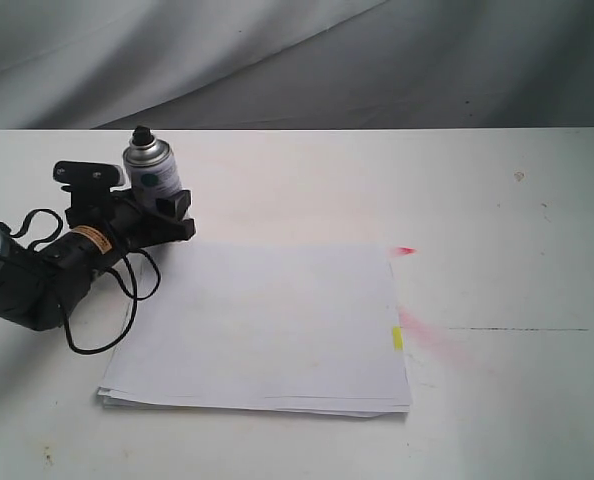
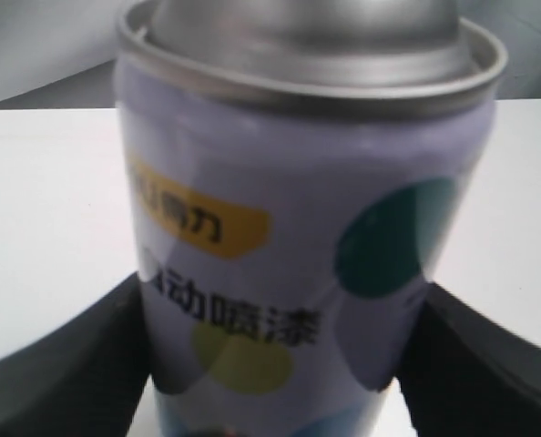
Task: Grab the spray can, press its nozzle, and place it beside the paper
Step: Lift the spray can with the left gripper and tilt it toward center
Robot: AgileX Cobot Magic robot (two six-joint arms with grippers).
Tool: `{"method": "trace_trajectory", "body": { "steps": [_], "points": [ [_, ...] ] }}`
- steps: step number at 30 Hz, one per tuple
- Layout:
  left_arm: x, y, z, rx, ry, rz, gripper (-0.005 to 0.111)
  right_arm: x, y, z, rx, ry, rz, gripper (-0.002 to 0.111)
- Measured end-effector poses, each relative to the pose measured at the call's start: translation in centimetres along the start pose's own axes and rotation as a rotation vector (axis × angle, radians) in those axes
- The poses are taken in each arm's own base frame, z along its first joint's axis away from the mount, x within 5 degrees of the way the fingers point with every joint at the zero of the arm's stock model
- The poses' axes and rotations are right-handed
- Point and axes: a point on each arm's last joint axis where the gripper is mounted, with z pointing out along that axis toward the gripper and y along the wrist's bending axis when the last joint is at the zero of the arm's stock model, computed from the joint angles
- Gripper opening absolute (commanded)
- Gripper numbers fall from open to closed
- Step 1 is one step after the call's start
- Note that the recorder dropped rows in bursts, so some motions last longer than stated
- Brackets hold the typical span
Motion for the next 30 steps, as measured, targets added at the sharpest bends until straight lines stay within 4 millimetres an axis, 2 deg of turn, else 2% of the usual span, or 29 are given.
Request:
{"method": "trace_trajectory", "body": {
  "steps": [1, 8, 12, 17, 23, 30],
  "points": [
    [0.0, 0.0, 0.0, -0.001, -0.002, -0.001, 0.000, 0.0, 0.0, 0.0, 0.000, 0.000, 0.000, 0.000],
    [-0.1, 0.0, 0.0, -0.004, -0.004, -0.003, 0.000, 0.0, 0.0, 0.0, 0.000, 0.000, 0.000, 0.000],
    [-1.5, -0.1, -0.4, -0.013, 0.017, 0.003, 0.000, 0.0, 0.0, 0.0, 0.000, 0.000, 0.000, 0.000],
    [-6.4, -0.8, -1.9, -0.009, -0.016, 0.038, 0.000, 0.0, 0.0, 0.0, 0.000, 0.000, 0.000, 0.000],
    [-12.0, -2.0, -5.2, 0.013, 0.027, 0.187, 0.000, 0.0, 0.0, 0.0, 0.000, 0.000, 0.000, 0.000],
    [-15.8, -2.3, -9.6, -0.066, 0.150, 0.281, 0.000, 0.0, 0.0, 0.0, 0.000, 0.000, 0.000, 0.000]
  ]
}}
